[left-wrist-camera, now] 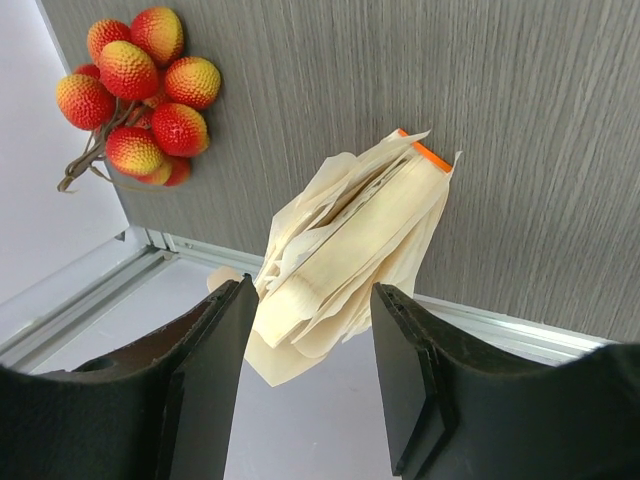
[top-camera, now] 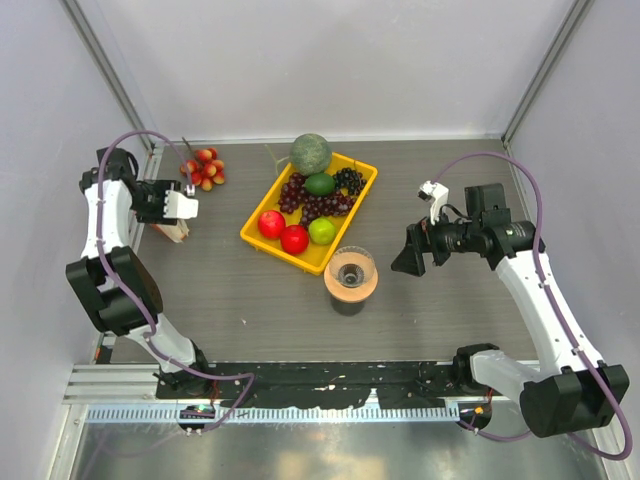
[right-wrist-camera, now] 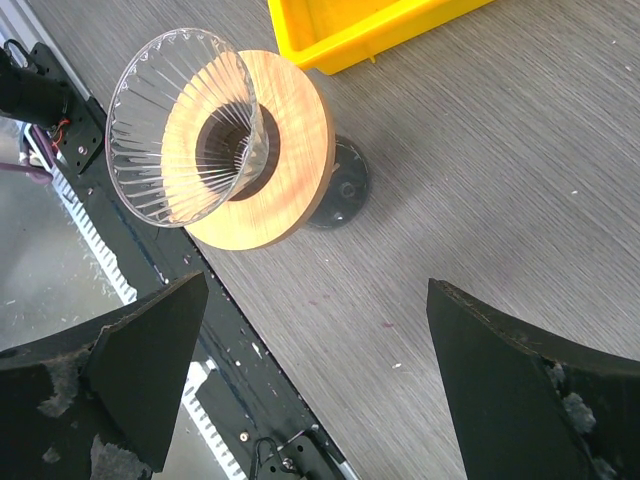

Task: Place the coffee filter in the dripper

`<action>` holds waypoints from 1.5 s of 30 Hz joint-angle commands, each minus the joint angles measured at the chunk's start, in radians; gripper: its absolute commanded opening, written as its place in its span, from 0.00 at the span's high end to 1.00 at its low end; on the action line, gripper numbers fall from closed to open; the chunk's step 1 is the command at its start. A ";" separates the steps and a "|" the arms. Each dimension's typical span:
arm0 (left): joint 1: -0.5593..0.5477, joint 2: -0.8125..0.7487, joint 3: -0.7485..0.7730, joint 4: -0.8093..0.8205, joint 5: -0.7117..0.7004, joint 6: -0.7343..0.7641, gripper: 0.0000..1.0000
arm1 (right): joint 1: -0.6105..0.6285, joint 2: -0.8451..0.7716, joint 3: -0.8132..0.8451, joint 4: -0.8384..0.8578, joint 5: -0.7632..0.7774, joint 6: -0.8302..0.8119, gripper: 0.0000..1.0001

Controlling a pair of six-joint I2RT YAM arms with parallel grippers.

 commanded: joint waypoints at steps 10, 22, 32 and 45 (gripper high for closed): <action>-0.024 0.049 0.034 0.093 -0.052 0.119 0.41 | 0.004 0.024 0.003 0.024 -0.010 0.003 0.02; -0.045 0.051 -0.012 0.130 -0.079 0.117 0.44 | 0.004 0.030 0.004 0.021 -0.009 0.002 0.02; -0.059 0.052 -0.022 0.127 -0.109 0.122 0.48 | 0.004 0.032 0.006 0.017 -0.007 0.002 0.02; -0.064 0.051 -0.017 0.093 -0.132 0.142 0.66 | 0.004 0.038 0.006 0.012 -0.013 -0.001 0.02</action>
